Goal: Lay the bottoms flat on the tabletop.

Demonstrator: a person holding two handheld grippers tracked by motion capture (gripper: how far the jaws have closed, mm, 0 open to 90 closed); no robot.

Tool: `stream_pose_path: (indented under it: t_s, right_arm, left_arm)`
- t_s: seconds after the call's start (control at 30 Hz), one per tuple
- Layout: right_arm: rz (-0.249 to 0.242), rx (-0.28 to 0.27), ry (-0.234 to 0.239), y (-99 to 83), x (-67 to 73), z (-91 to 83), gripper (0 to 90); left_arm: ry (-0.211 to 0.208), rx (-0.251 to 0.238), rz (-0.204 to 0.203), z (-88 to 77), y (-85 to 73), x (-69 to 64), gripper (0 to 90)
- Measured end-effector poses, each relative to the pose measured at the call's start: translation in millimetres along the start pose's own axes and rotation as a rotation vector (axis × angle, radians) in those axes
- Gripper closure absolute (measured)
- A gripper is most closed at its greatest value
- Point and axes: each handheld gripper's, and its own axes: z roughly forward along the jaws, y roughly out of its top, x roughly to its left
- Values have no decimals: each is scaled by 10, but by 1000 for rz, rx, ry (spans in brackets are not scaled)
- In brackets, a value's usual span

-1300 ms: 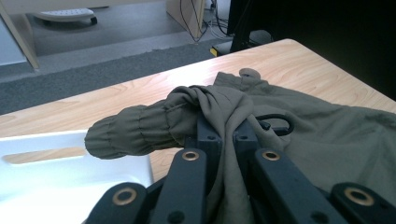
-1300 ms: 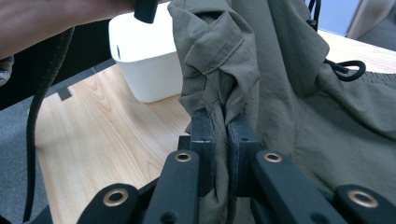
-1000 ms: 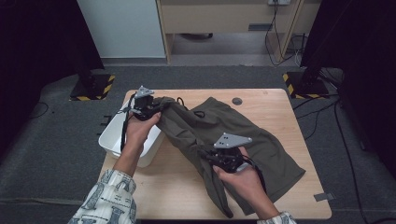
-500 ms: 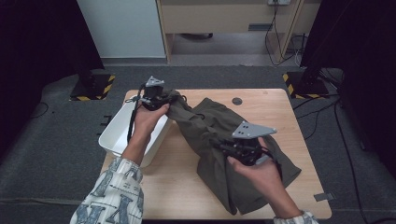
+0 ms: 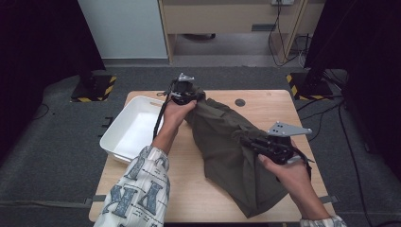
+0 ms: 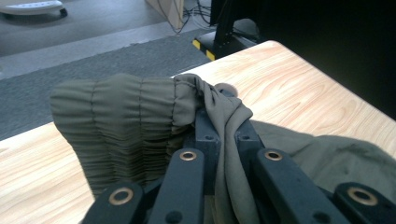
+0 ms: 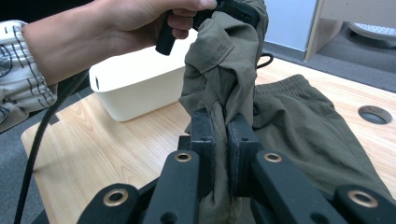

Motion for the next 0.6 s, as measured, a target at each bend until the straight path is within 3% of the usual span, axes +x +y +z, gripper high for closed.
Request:
stream_pose_path:
  t_s: [0.1, 0.37, 0.6]
  right_arm:
    - [2, 2, -15, -35, -60, -63, 834]
    - [63, 20, -49, -290, -302, -75, 833]
    - [92, 25, -71, -413, -412, -92, 833]
  left_arm:
    - [-11, 22, 12, 110, 12, -53, 837]
    - [-24, 68, 31, 422, -1, -168, 835]
    - [-36, 75, 18, 582, -23, -213, 809]
